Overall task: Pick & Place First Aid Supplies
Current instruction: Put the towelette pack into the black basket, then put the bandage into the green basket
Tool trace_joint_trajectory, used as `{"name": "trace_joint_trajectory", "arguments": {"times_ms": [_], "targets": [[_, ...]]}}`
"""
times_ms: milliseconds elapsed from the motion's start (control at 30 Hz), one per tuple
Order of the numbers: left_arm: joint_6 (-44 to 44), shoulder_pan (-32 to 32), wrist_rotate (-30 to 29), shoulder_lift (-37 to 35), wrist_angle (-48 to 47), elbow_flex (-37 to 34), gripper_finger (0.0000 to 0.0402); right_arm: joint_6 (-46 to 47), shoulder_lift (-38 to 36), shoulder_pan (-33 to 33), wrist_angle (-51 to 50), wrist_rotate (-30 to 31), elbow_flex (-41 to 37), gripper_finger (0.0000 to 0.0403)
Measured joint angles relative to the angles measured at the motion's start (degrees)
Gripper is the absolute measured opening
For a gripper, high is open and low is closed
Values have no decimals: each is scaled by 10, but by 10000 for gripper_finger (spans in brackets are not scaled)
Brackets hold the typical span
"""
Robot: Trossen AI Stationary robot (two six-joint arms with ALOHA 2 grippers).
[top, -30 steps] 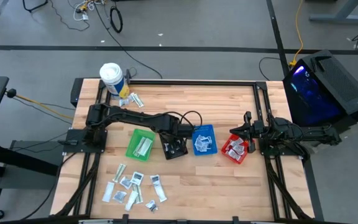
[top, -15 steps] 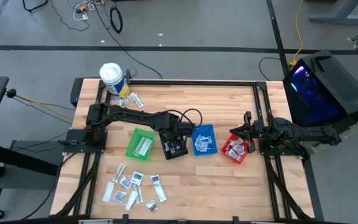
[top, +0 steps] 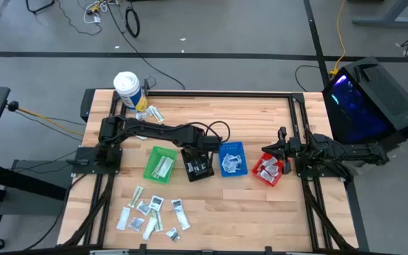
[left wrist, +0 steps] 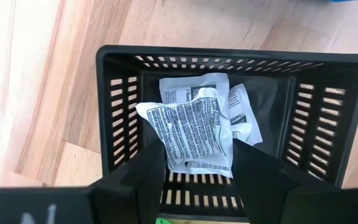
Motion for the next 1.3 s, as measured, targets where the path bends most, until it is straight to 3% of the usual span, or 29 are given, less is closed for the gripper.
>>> {"name": "trace_joint_trajectory", "arguments": {"times_ms": [133,400,567,933,1167,1300], "targets": [[1,6,6,0,0,0,201,0,0,0,0,0,0,23],[0,9,4,0,0,0,301,0,0,0,0,0,0,23],[1,11,11,-1,-4,0,334,0,0,0,0,0,0,23],[1,48,14,-64,-41,0,342,0,0,0,0,0,0,23],[18,97,-30,-85,-83,0,342,0,0,0,0,0,0,23],[-64,133,-51,-93,-90,0,342,0,0,0,0,0,0,23]]}}
